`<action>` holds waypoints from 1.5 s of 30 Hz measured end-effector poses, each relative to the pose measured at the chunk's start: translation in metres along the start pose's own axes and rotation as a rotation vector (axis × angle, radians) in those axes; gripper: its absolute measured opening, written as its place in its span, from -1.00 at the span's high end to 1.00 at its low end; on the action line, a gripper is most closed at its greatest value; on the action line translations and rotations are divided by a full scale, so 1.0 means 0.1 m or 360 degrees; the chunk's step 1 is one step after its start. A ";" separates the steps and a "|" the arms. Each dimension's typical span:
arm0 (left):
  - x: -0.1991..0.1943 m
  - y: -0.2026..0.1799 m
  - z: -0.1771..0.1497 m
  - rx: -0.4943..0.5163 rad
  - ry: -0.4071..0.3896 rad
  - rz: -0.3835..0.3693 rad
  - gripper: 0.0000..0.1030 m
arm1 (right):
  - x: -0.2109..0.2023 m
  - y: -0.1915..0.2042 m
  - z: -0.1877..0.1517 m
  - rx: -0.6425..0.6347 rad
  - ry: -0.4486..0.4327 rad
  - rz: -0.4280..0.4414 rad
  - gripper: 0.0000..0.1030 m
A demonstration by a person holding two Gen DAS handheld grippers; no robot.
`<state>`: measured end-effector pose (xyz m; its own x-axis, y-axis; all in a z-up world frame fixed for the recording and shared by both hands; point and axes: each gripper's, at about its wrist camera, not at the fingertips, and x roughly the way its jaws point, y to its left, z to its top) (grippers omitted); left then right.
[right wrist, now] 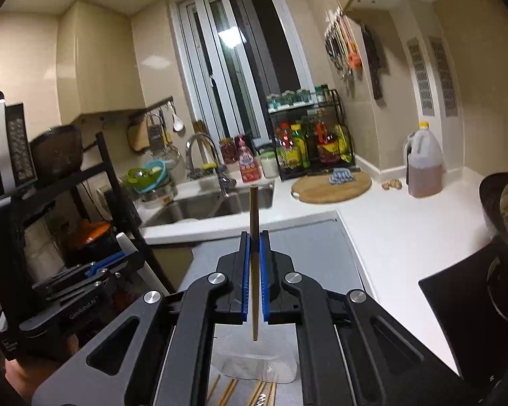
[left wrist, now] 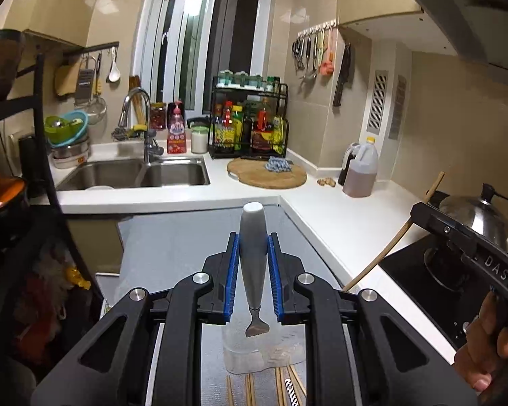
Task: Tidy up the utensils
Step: 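Lift the fork and chopstick with both tools and carry them over the clear container, then open both tools to drop the fork and chopstick into the container, then return to the mat and grasp a wooden chopstick with each tool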
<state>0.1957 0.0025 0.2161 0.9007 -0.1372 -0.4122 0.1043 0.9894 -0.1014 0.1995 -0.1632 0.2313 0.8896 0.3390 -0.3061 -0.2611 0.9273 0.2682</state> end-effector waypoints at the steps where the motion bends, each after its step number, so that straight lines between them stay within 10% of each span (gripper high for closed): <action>1: 0.05 0.00 -0.05 -0.0002 0.0015 -0.0010 0.67 | 0.03 -0.02 -0.06 0.0003 0.0007 -0.0002 0.89; 16: 0.49 0.09 -0.67 -0.0051 0.0219 -0.0085 0.66 | 0.49 -0.13 -0.76 0.0025 0.0236 -0.0034 0.82; 20: 0.45 0.10 -0.77 -0.0075 0.0214 -0.0064 0.32 | 0.44 -0.12 -0.89 0.0014 0.0281 -0.0082 0.62; 45: -0.89 0.00 -1.32 -0.0053 -0.0039 0.0033 0.11 | -0.71 0.10 -1.36 -0.0121 0.0095 -0.0088 0.33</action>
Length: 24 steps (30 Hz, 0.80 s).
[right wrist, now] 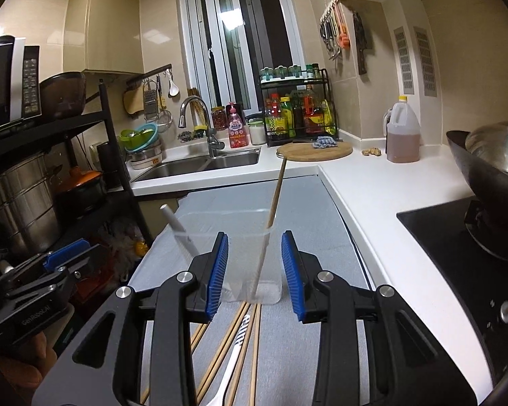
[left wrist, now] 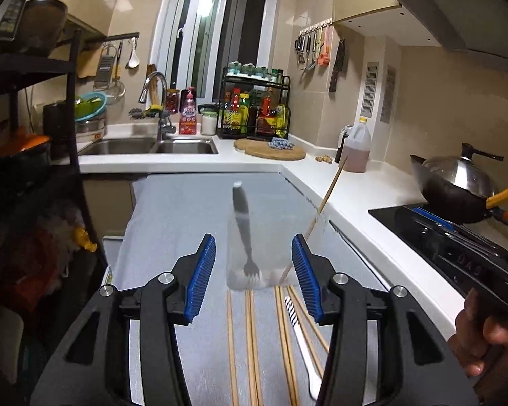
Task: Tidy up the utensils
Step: 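Return to the mat and grasp a wooden chopstick with each tool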
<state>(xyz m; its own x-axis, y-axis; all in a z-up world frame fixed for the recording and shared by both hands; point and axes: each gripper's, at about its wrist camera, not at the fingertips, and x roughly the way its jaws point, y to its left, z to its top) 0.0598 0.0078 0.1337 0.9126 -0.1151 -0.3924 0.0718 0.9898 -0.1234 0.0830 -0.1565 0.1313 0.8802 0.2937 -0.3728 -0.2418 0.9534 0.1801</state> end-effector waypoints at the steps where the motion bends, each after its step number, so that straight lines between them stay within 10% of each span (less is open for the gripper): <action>1: -0.04 0.02 -0.07 -0.0016 0.0009 -0.0005 0.15 | -0.03 0.02 -0.09 -0.0012 0.0016 0.0018 0.33; 15: -0.35 0.25 -1.02 -0.0055 0.0136 0.0124 0.62 | -0.16 -0.03 -0.94 -0.0016 0.0153 -0.0047 0.49; 24: -0.11 0.16 -1.52 -0.0032 0.0391 0.0089 0.70 | 0.13 -0.19 -1.43 0.0038 0.0473 -0.0048 0.65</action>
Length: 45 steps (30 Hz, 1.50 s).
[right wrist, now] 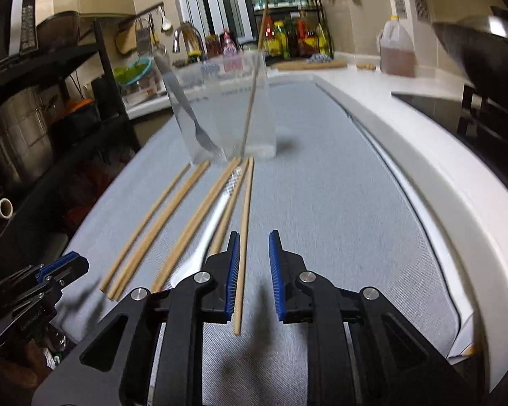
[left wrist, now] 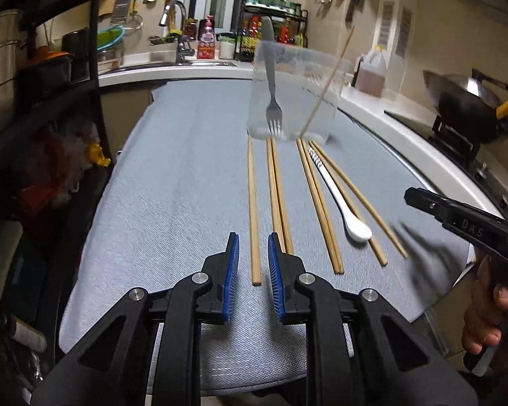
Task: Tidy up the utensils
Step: 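Return to the mat and grasp a wooden chopstick with each tool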
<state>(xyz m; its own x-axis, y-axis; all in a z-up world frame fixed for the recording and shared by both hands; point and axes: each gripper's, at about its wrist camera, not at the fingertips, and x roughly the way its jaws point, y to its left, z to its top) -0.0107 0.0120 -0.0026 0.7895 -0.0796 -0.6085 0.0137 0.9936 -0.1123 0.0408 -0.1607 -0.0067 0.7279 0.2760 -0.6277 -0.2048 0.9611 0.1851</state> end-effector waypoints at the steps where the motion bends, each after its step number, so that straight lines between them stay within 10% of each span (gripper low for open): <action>1: 0.03 -0.01 -0.02 -0.0004 0.0014 -0.0005 0.71 | 0.04 0.00 -0.04 0.0003 0.0024 0.0018 0.65; 45: 0.18 -0.19 -0.20 0.0090 -0.0048 0.0154 0.87 | 0.08 0.08 -0.36 -0.0179 0.0001 -0.0173 0.87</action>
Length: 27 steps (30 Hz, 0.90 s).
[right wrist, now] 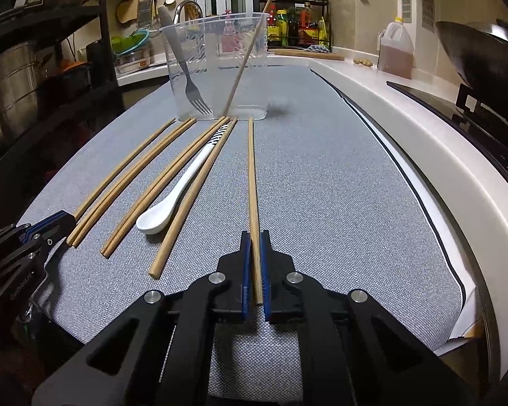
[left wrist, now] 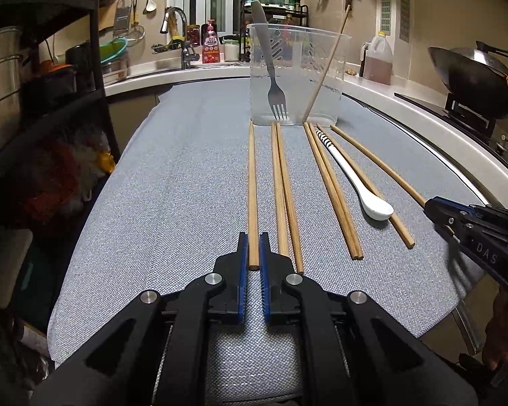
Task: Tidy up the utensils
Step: 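Return to the mat and grasp a wooden chopstick with each tool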
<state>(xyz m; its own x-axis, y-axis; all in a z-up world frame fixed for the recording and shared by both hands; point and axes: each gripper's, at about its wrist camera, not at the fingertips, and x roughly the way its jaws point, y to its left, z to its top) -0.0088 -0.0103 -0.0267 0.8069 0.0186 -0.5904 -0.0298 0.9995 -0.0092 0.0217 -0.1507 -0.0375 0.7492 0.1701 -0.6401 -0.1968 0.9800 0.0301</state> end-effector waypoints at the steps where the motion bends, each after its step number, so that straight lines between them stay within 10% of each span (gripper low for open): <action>1: 0.00 0.00 0.00 0.0000 -0.0002 0.0000 0.87 | 0.00 0.00 0.00 -0.0002 0.0001 -0.0002 0.87; 27: 0.02 -0.06 0.03 0.0001 -0.0018 0.0000 0.87 | 0.00 0.02 -0.01 -0.0006 -0.0002 -0.0009 0.88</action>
<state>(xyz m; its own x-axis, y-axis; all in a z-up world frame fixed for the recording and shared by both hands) -0.0055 -0.0165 -0.0250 0.8136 0.0189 -0.5811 -0.0296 0.9995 -0.0089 0.0207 -0.1492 -0.0384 0.7511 0.1647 -0.6393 -0.1950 0.9805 0.0235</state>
